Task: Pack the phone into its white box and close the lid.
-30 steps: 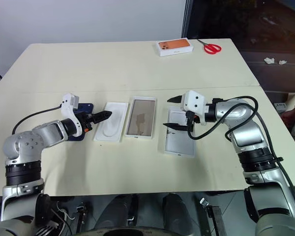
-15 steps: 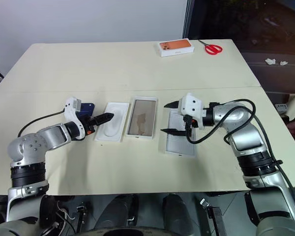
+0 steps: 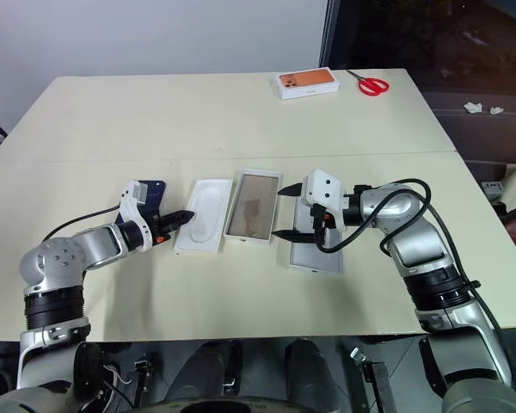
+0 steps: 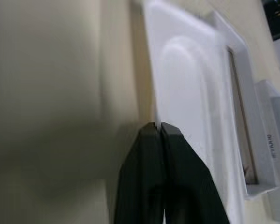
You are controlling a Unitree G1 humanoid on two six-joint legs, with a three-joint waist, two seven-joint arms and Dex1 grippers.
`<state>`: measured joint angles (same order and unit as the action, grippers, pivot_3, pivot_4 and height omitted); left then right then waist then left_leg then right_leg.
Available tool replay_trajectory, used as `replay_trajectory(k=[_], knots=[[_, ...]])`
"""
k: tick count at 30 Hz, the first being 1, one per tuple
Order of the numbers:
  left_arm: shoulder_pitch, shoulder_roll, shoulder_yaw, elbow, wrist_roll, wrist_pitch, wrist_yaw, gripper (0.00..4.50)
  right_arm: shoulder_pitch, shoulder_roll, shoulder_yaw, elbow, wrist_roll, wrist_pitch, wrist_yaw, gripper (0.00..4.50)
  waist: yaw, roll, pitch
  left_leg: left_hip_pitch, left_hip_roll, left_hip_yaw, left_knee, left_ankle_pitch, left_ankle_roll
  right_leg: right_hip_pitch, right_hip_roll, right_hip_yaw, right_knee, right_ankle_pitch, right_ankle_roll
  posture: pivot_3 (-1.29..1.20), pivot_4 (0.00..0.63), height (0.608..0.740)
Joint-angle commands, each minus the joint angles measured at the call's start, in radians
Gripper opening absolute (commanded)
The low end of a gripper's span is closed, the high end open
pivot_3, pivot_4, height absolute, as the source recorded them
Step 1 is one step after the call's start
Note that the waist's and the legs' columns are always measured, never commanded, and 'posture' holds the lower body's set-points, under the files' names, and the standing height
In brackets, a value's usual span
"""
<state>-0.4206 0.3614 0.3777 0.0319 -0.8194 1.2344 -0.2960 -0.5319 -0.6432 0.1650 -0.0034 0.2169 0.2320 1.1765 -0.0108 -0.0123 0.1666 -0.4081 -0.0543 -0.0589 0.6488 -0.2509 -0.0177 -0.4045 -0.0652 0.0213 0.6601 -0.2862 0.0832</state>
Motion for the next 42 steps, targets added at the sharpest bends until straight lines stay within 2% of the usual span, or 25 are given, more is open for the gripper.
replay_trajectory(k=[1,8,11,14,17,23,30,32,35,40,42], knots=[[0.027,0.009,-0.001,-0.014,0.009,-0.006,-0.005,0.01,-0.009,0.001,-0.019,-0.022,0.012,-0.018,-0.009,4.50,-0.001,0.000,0.000,0.000,0.000,0.000,0.000,0.000,0.000,0.000,0.000,0.000,0.000,0.000,0.000,0.00,0.150,0.740],[0.029,0.007,0.029,-0.016,-0.009,-0.008,0.004,0.01,0.002,-0.003,-0.019,-0.027,0.012,-0.024,-0.013,4.50,-0.002,0.000,0.000,0.000,0.000,0.000,0.000,0.000,0.000,0.000,0.000,0.000,0.000,0.000,0.000,0.00,0.150,0.740],[-0.004,-0.006,0.144,-0.021,-0.085,-0.028,0.028,0.01,0.009,0.000,-0.023,-0.027,0.018,-0.027,-0.017,4.50,-0.003,0.000,0.000,0.000,0.000,0.000,0.000,0.000,0.000,-0.001,0.000,0.000,0.000,0.000,0.000,0.00,0.150,0.740],[0.008,0.032,0.172,-0.035,-0.083,-0.041,0.024,0.01,0.024,0.011,-0.013,-0.039,0.025,-0.011,-0.021,4.50,-0.002,-0.001,0.000,0.000,0.001,0.000,0.000,0.000,0.000,-0.001,0.000,0.000,0.000,0.000,0.000,0.00,0.150,0.740],[-0.006,0.038,0.235,-0.030,-0.141,-0.010,0.043,0.01,0.019,0.031,0.024,-0.038,-0.003,0.018,-0.042,4.50,-0.001,-0.001,0.000,0.000,0.001,0.000,0.000,0.000,0.000,-0.001,0.000,0.000,0.000,0.000,0.000,0.00,0.150,0.740],[-0.022,0.085,0.241,-0.052,-0.152,-0.001,0.054,0.01,-0.078,0.170,0.115,-0.014,-0.060,0.155,-0.153,4.50,-0.003,-0.001,0.001,-0.001,0.001,0.000,-0.001,0.001,-0.002,-0.003,0.001,0.001,0.002,0.000,0.000,0.00,0.150,0.740],[-0.018,0.081,0.234,-0.071,-0.166,-0.004,0.067,0.01,-0.043,0.191,0.183,-0.009,-0.115,0.161,-0.180,4.50,0.001,-0.003,0.000,-0.001,-0.001,0.000,0.000,0.001,-0.002,-0.002,-0.001,0.000,0.001,0.000,0.000,0.00,0.150,0.740],[-0.014,0.078,0.235,-0.077,-0.170,-0.005,0.074,0.00,-0.037,0.189,0.193,-0.012,-0.121,0.166,-0.179,3.98,-0.002,-0.003,0.000,-0.001,-0.001,0.000,-0.001,0.001,-0.002,-0.003,-0.001,0.000,0.001,0.000,0.000,0.00,0.150,0.740],[-0.004,0.074,0.228,-0.082,-0.172,-0.008,0.073,0.00,-0.029,0.168,0.225,0.023,-0.176,0.112,-0.187,2.73,-0.006,-0.003,0.000,-0.001,0.000,0.000,-0.001,0.001,-0.002,-0.003,0.000,0.000,0.002,0.000,0.000,0.00,0.150,0.740],[-0.009,0.063,0.216,-0.078,-0.169,-0.021,0.077,0.00,-0.035,0.172,0.236,0.074,-0.223,0.069,-0.212,0.14,-0.003,-0.003,0.000,-0.001,0.000,0.000,-0.001,0.001,-0.002,-0.003,0.000,0.000,0.002,0.000,0.000,0.00,0.150,0.740],[-0.011,0.061,0.211,-0.076,-0.168,-0.024,0.081,0.00,-0.040,0.179,0.232,0.074,-0.222,0.067,-0.211,0.06,-0.002,-0.004,0.000,-0.001,0.000,0.000,-0.001,0.001,-0.002,-0.003,0.000,0.000,0.002,0.000,0.000,0.00,0.150,0.740]])
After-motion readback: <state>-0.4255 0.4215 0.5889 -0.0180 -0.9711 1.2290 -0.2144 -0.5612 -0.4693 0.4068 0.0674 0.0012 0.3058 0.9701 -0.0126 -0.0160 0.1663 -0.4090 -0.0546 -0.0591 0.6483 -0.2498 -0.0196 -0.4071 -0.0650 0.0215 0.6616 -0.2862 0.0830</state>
